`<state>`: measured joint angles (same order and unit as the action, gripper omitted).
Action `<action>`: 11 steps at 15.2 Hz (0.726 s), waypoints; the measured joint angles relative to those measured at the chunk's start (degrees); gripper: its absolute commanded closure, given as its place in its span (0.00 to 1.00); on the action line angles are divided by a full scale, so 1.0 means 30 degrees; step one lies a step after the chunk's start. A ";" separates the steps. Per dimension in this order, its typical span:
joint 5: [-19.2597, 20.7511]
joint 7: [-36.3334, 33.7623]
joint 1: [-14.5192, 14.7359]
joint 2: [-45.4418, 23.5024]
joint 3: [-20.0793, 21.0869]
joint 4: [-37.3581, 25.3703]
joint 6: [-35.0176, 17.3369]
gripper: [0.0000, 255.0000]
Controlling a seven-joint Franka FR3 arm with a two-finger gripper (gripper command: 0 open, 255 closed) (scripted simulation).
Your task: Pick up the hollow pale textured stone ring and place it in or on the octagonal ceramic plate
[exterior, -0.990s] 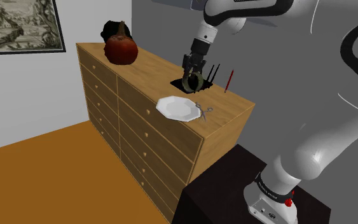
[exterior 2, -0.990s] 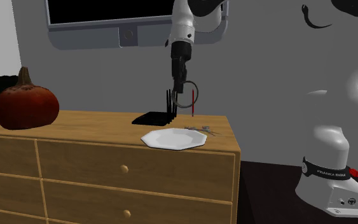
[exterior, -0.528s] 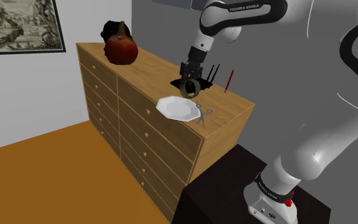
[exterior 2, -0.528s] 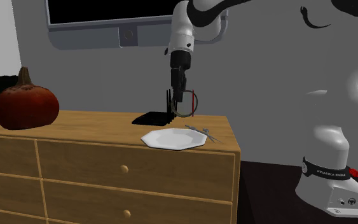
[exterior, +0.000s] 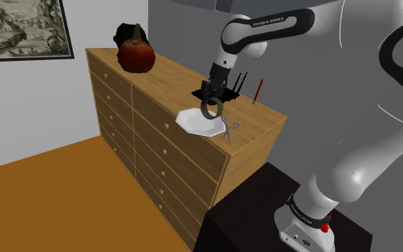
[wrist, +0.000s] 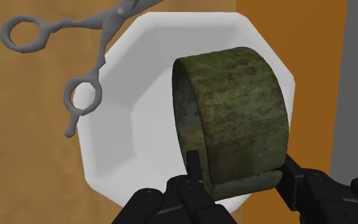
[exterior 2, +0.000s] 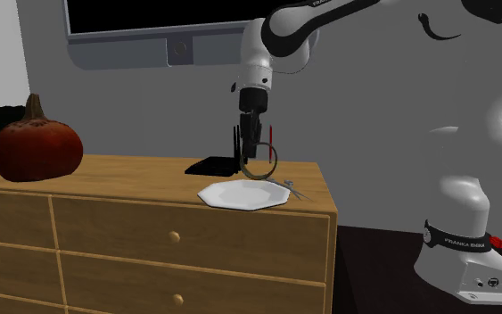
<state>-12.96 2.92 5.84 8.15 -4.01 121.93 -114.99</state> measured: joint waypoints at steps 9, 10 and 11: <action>-0.0164 0.0285 0.0026 -0.0389 0.0005 0.0784 -0.1149 1.00; -0.0165 0.0286 0.0026 -0.0388 0.0005 0.0788 -0.1153 1.00; -0.0165 0.0287 0.0026 -0.0388 0.0005 0.0789 -0.1155 0.00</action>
<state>-13.46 3.78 5.92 6.99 -4.00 124.30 -118.45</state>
